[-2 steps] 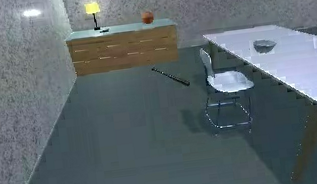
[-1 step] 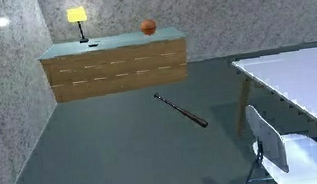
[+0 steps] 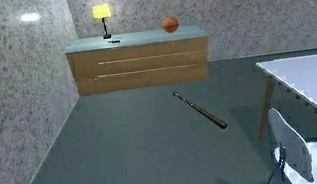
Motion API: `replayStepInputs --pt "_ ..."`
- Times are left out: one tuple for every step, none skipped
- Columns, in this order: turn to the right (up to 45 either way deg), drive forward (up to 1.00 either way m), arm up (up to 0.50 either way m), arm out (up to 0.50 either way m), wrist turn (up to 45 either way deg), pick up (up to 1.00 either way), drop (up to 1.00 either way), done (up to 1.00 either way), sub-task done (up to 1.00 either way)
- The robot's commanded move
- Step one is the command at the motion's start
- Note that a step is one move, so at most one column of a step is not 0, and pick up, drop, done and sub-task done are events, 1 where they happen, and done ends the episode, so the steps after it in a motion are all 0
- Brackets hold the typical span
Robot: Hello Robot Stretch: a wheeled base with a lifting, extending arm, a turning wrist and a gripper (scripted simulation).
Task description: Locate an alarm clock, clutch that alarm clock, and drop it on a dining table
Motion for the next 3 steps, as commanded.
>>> replayStepInputs --pt "0.0 0.15 0.0 0.0 0.0 0.0 0.0 0.0 0.0" --pt "6.0 0.0 0.0 0.0 0.0 0.0 0.0 0.0 0.0" --pt "0.0 1.0 0.0 0.0 0.0 0.0 0.0 0.0 0.0"
